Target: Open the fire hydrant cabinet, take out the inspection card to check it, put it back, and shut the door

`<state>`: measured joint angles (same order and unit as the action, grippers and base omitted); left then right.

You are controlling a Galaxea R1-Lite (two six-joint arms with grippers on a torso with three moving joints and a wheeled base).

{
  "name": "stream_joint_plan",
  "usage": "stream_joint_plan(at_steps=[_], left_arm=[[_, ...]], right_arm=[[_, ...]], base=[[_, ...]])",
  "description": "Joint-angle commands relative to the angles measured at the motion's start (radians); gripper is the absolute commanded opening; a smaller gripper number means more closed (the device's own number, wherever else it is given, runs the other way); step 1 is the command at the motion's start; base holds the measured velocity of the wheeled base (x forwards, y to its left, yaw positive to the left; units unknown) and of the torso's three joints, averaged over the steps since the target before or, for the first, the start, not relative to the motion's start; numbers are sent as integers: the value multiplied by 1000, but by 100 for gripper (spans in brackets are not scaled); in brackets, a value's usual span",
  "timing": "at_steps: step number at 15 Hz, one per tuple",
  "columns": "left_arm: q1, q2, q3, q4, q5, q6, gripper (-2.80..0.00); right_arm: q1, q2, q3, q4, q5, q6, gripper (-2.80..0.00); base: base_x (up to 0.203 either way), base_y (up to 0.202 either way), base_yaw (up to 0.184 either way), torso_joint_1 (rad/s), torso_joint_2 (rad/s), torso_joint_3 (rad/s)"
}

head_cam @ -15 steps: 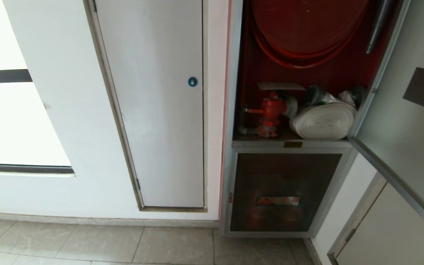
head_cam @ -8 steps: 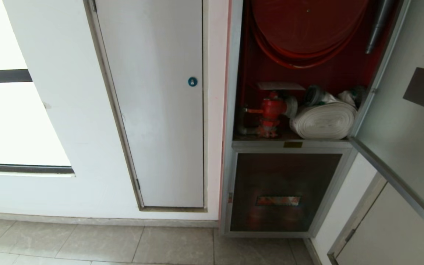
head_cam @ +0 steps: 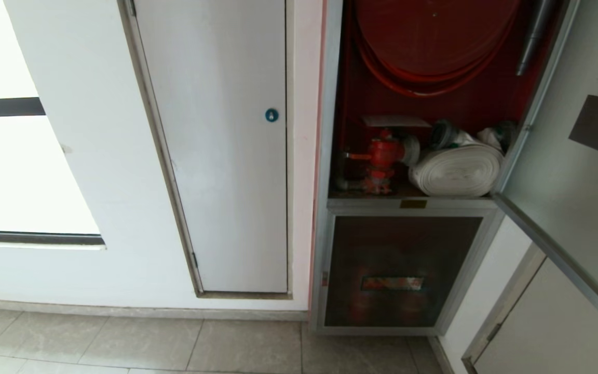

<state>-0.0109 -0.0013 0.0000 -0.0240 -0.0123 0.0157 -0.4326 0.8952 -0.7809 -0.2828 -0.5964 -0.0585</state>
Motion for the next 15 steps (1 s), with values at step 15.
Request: stream_joint_plan(at_steps=[15], left_arm=[[0, 1, 14, -1, 0, 1, -280]], right_arm=[[-391, 350, 97, -318, 161, 47, -280]], base=[[0, 0, 0, 0, 0, 0]])
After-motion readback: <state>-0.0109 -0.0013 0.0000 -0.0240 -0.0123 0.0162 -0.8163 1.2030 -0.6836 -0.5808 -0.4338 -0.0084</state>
